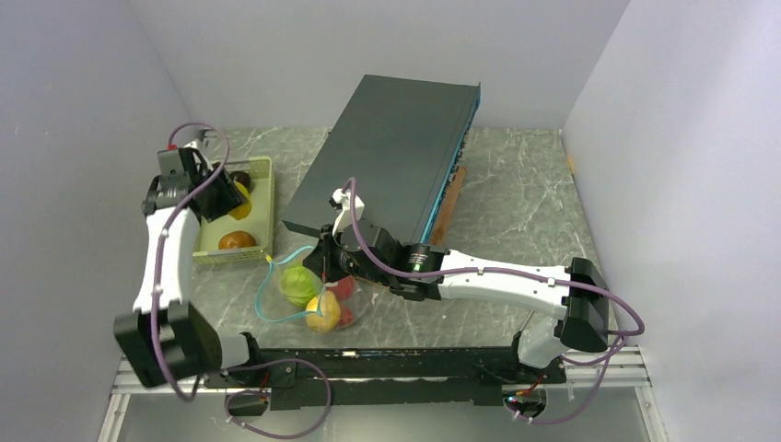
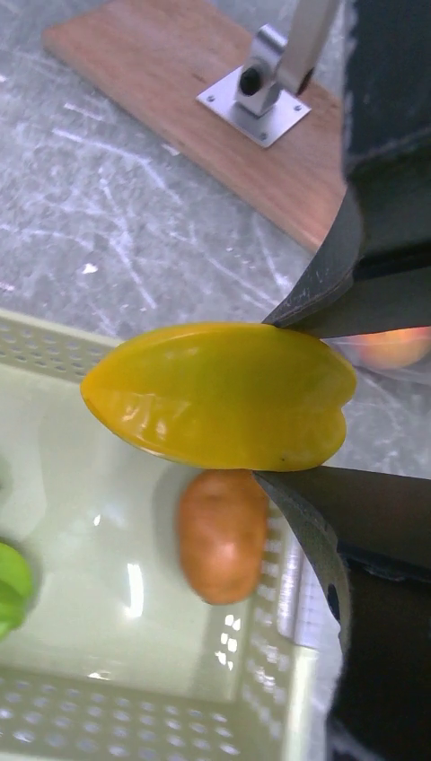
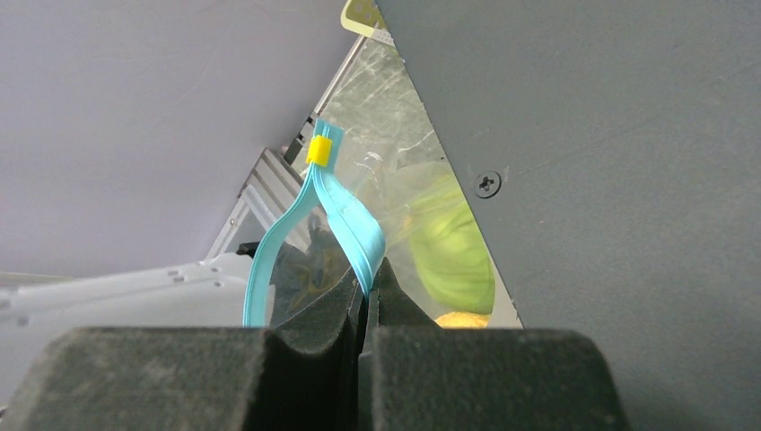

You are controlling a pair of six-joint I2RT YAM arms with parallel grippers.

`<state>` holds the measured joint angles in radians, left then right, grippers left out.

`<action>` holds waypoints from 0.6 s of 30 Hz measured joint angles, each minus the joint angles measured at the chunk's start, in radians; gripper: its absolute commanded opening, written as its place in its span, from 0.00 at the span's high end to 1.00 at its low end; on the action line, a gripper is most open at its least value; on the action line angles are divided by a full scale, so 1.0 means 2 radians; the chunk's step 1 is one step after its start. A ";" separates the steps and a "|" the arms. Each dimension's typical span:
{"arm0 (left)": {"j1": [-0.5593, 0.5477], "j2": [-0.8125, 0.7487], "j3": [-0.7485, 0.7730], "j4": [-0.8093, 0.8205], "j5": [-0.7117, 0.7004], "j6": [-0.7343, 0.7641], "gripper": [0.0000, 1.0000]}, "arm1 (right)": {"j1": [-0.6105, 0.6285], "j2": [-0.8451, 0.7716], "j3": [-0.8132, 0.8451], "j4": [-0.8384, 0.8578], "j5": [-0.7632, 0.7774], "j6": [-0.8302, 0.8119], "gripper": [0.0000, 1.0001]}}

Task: Place the food in the zip-top bag and seal the zipper
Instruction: Pick up the fake fruit from the bin, then place the fake fruit in the zipper food storage bag.

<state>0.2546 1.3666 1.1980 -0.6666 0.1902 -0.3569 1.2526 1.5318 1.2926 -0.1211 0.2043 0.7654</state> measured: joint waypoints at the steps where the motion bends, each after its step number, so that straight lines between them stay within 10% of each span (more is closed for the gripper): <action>1: 0.000 -0.031 -0.011 -0.009 0.000 0.000 0.79 | 0.000 0.000 0.000 0.000 0.000 0.000 1.00; 11: 0.000 -0.344 -0.028 -0.102 0.028 -0.017 0.77 | 0.000 0.000 0.000 0.000 0.000 -0.001 1.00; 18: -0.001 -0.409 -0.001 -0.165 0.094 -0.053 0.77 | 0.000 0.003 0.003 -0.002 0.003 -0.002 1.00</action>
<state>0.2535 0.5495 1.1954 -0.9974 0.3790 -0.4622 1.2522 1.5372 1.2991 -0.1261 0.2096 0.7620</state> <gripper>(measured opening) 0.514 0.007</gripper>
